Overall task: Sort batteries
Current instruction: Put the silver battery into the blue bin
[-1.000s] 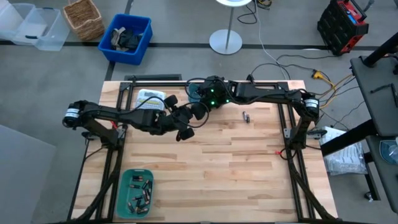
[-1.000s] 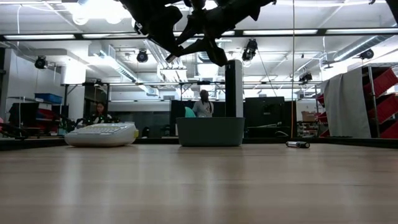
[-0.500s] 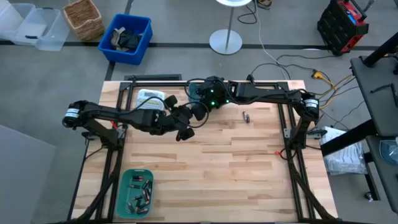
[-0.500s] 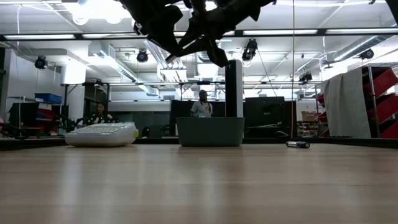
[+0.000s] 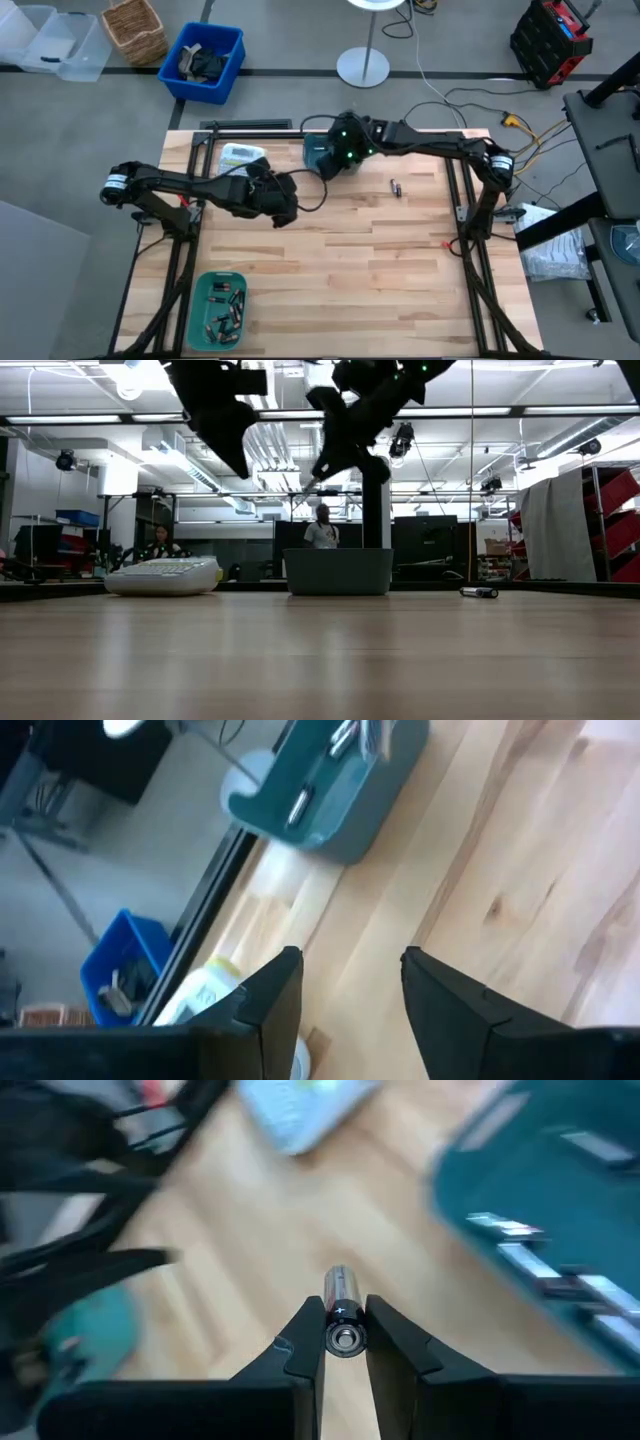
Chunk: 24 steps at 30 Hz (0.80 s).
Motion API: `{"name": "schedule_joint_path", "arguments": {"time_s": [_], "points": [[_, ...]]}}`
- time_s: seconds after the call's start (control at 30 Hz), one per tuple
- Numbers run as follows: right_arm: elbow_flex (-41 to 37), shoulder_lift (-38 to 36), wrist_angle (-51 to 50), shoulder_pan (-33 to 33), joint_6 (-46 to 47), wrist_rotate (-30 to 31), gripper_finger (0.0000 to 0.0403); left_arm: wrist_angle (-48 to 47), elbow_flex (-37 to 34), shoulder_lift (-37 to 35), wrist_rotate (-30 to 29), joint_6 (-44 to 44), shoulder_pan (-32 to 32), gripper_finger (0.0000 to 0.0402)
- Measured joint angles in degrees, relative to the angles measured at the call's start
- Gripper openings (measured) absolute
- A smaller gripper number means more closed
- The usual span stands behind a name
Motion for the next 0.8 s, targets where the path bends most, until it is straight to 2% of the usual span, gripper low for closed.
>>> {"name": "schedule_joint_path", "arguments": {"time_s": [0.2,0.4,0.63,0.8], "points": [[0.0,0.3,-3.7,-6.2,-3.3,4.4,0.0043,-3.5,0.0,-0.3,0.0,-5.3,0.0,0.0155],[0.0,3.4,-8.2,-11.1,-6.2,4.8,0.0043,-4.1,0.0,-1.4,0.0,-8.3,0.0,0.0155],[0.0,8.3,-10.0,-13.0,-6.9,4.8,0.0044,-8.0,0.0,-3.3,0.6,-15.0,-0.1,0.0155],[0.0,8.7,-9.8,-13.2,-6.2,7.4,0.0075,-12.6,0.0,-3.9,1.6,-18.6,-0.3,0.0155]]}}
